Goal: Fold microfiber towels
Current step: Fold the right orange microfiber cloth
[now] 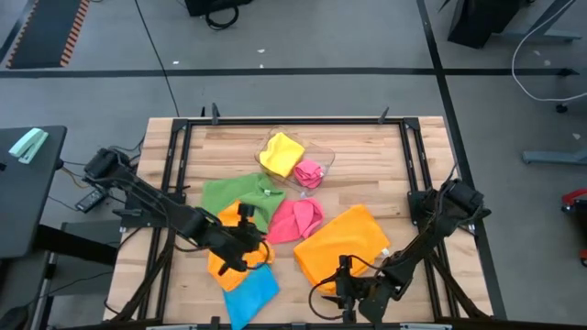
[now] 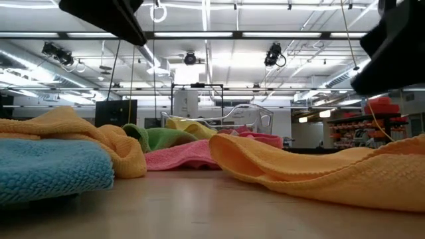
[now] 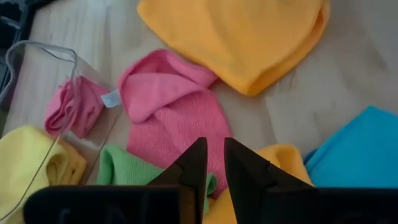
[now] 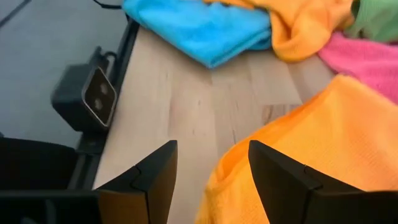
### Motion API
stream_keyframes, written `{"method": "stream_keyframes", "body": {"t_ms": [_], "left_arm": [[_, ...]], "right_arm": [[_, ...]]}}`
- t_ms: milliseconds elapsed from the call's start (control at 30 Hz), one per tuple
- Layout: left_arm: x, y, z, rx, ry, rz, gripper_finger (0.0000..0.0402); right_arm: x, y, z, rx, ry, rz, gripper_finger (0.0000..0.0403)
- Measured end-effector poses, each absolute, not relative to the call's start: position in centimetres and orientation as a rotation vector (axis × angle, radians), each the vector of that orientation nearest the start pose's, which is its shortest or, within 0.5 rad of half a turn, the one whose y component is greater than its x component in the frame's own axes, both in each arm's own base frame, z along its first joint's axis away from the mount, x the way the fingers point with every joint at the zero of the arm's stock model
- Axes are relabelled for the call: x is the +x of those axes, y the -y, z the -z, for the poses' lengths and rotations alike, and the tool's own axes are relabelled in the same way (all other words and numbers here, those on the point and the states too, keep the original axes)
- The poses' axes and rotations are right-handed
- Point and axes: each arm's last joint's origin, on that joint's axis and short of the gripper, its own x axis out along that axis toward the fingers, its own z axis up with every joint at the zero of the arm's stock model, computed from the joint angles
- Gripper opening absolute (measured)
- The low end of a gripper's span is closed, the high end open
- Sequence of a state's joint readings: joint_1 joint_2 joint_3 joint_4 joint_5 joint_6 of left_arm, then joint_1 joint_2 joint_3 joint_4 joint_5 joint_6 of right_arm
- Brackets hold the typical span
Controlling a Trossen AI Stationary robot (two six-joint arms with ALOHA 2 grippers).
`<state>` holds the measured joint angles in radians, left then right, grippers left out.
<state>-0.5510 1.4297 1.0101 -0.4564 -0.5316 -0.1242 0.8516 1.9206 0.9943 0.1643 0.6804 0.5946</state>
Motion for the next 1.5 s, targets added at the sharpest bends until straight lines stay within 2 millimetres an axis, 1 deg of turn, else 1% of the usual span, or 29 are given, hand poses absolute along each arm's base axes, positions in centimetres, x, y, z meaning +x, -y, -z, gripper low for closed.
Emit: {"method": "stream_keyframes", "body": {"t_ms": [133,267,400,533,633,867,933,967,1033,1067,1300,1433,1500], "left_arm": [[24.3,13.2,-25.0,0.281,-0.661,-0.027,0.0061],[23.6,12.8,-24.9,0.245,-0.612,-0.028,0.0056],[23.5,12.7,-25.0,0.222,-0.604,-0.034,0.0053],[23.6,12.7,-25.0,0.218,-0.603,-0.035,0.0054],[23.6,12.8,-25.1,0.212,-0.594,-0.034,0.0056],[23.8,12.9,-25.3,0.173,-0.562,-0.037,0.0052],[24.1,13.0,-25.2,0.165,-0.553,-0.039,0.0051],[24.4,13.1,-25.0,0.16,-0.547,-0.041,0.0051],[24.8,13.4,-24.5,0.167,-0.547,-0.038,0.0054],[25.3,13.6,-24.2,0.162,-0.537,-0.038,0.0056],[27.8,15.2,-21.0,0.254,-0.522,-0.008,0.0082],[29.1,16.0,-19.2,0.278,-0.491,0.004,0.0095],[29.7,16.3,-18.4,0.291,-0.468,0.011,0.0101]], "right_arm": [[26.0,-27.0,-11.5,0.052,-0.569,0.006,0.0206],[26.0,-27.0,-10.3,0.03,-0.588,0.021,0.0206],[26.0,-26.8,-9.7,0.013,-0.595,0.053,0.0205],[25.9,-26.8,-9.3,0.014,-0.611,0.061,0.0186],[25.9,-26.8,-8.9,0.008,-0.623,0.059,0.0157],[25.9,-26.6,-8.9,0.012,-0.637,0.063,0.0044],[25.9,-26.7,-8.9,0.02,-0.646,0.051,0.0018],[25.8,-26.7,-9.0,0.019,-0.655,0.038,0.0011],[25.7,-26.7,-9.5,0.013,-0.67,0.013,0.0009],[25.6,-26.6,-10.1,0.012,-0.672,0.01,0.0009],[24.7,-25.5,-15.3,0.034,-0.655,-0.006,0.0007],[24.3,-24.5,-17.6,0.063,-0.704,-0.066,0.0009],[24.1,-24.0,-18.7,0.084,-0.697,-0.073,0.0011]]}}
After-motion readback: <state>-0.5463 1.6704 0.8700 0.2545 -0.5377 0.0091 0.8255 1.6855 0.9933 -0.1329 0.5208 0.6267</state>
